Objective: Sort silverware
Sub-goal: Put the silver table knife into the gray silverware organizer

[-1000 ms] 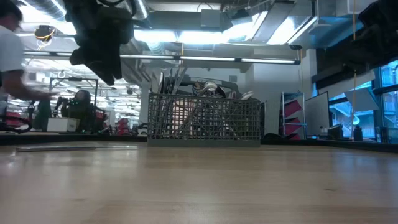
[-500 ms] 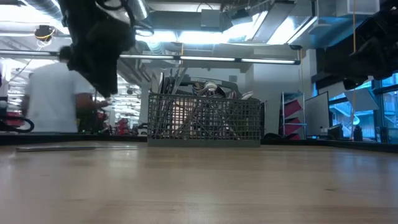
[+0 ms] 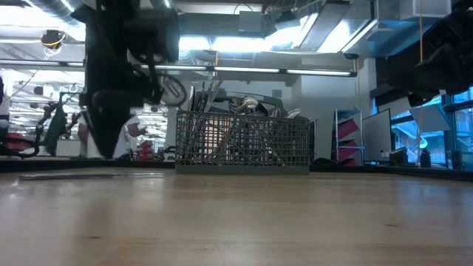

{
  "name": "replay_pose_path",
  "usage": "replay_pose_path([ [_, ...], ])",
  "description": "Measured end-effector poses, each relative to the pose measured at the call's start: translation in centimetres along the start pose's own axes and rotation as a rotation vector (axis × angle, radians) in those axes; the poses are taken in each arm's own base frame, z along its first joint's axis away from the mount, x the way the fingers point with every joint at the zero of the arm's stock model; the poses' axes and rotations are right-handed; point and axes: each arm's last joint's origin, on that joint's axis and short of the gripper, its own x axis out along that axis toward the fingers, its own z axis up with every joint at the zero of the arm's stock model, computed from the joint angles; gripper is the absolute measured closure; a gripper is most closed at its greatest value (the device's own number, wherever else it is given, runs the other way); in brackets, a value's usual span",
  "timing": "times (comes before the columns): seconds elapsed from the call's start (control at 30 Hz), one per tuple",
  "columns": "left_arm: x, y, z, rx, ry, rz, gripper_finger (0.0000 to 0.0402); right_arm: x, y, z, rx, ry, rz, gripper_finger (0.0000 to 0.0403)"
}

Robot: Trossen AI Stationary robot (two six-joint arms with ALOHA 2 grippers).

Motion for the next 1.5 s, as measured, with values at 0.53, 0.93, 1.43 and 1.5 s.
replay_pose_path([
  [0.53, 2.8, 1.6, 2.6, -0.018, 0.090, -0.008, 0.0247, 0.0, 0.0, -0.1, -0.002, 0.005, 0.000, 0.0393],
  [0.93, 2.9, 1.8, 2.8, -0.024, 0.136, -0.078, 0.0247, 0.0, 0.0, -0.1, -0.003, 0.006, 0.000, 0.0393],
  [1.43, 4.7, 2.4, 1.7, -0.062, 0.147, -0.108, 0.0262, 0.0, 0.0, -0.1, -0.003, 0.007, 0.000, 0.0393],
  [1.5, 4.7, 2.4, 1.8, -0.066, 0.146, -0.112, 0.0282, 0.0, 0.0, -0.1, -0.003, 0.007, 0.001, 0.0393],
])
